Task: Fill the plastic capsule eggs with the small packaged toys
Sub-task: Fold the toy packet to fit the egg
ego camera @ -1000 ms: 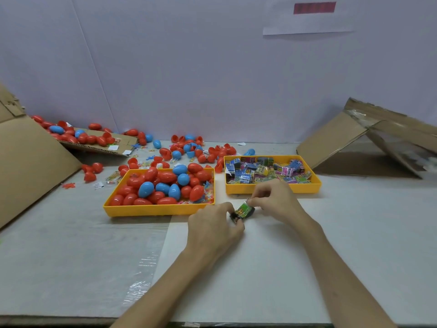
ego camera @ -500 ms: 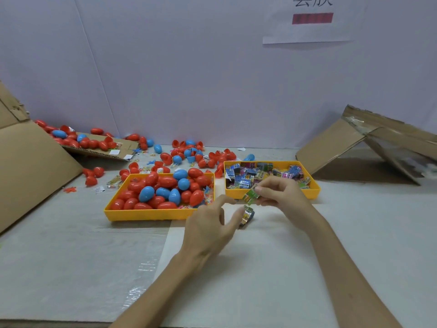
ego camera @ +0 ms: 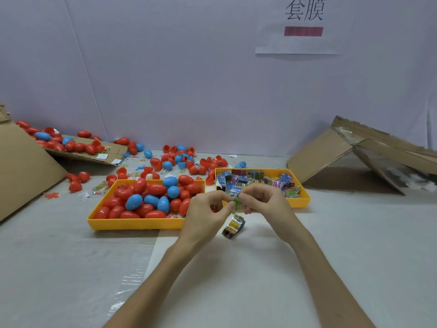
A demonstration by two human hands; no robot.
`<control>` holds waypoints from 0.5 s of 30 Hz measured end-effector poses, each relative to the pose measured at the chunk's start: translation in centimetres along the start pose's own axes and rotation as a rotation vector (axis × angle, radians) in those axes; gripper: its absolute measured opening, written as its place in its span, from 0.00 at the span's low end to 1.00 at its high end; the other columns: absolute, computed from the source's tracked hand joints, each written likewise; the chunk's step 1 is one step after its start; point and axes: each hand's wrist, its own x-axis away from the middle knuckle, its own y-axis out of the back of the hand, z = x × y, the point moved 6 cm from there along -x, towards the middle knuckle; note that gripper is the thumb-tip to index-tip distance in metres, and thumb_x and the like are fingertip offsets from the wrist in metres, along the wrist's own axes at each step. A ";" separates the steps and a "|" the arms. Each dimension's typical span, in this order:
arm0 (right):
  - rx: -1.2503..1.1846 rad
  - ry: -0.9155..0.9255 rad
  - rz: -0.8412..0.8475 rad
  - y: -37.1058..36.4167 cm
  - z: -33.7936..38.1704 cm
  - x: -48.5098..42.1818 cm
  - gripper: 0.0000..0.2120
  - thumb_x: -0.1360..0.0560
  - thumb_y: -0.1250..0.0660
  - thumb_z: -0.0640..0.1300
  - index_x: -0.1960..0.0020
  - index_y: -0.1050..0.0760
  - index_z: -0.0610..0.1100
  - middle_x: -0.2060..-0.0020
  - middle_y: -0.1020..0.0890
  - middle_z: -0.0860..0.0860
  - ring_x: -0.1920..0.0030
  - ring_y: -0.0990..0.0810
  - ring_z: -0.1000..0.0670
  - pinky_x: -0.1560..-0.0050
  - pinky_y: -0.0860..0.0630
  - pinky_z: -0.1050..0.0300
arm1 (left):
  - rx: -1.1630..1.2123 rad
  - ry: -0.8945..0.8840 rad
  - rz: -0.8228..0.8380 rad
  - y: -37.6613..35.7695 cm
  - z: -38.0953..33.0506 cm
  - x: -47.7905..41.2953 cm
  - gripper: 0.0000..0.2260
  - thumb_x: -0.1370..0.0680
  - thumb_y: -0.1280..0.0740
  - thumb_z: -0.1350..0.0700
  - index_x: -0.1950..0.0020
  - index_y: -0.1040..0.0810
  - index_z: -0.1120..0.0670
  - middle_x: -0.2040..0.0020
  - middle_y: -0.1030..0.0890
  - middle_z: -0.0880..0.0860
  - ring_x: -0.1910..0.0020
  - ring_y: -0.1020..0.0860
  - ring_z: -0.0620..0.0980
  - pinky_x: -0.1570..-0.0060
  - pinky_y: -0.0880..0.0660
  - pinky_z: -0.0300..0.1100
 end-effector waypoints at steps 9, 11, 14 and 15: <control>-0.118 0.030 0.039 -2.2 0.5 0.0 0.06 0.30 0.23 0.45 0.61 0.20 0.48 0.65 0.20 0.51 0.63 0.21 0.51 0.57 0.21 0.56 | 0.520 0.288 -0.052 0.5 1.1 1.2 0.03 0.21 0.30 0.59 0.50 0.15 0.55 0.74 0.30 0.49 0.75 0.35 0.45 0.77 0.39 0.35; -0.124 0.035 0.021 -2.4 0.5 0.1 0.06 0.29 0.23 0.45 0.60 0.19 0.48 0.65 0.19 0.52 0.63 0.21 0.52 0.58 0.22 0.59 | 0.580 0.336 -0.074 0.6 1.5 1.2 0.03 0.21 0.29 0.59 0.51 0.16 0.56 0.74 0.31 0.50 0.75 0.36 0.45 0.77 0.41 0.35; -0.147 0.030 0.013 -2.4 0.5 0.1 0.03 0.28 0.24 0.45 0.58 0.18 0.49 0.63 0.18 0.52 0.61 0.20 0.53 0.58 0.22 0.59 | 0.592 0.355 -0.071 0.7 1.8 1.3 0.03 0.22 0.28 0.58 0.51 0.15 0.56 0.73 0.31 0.50 0.75 0.36 0.45 0.77 0.41 0.35; -0.151 0.030 0.011 -2.4 0.5 0.1 0.03 0.28 0.24 0.44 0.58 0.18 0.50 0.62 0.18 0.52 0.60 0.20 0.53 0.58 0.21 0.59 | 0.588 0.352 -0.063 0.7 1.8 1.3 0.03 0.22 0.28 0.58 0.51 0.15 0.55 0.73 0.31 0.50 0.75 0.36 0.45 0.77 0.41 0.36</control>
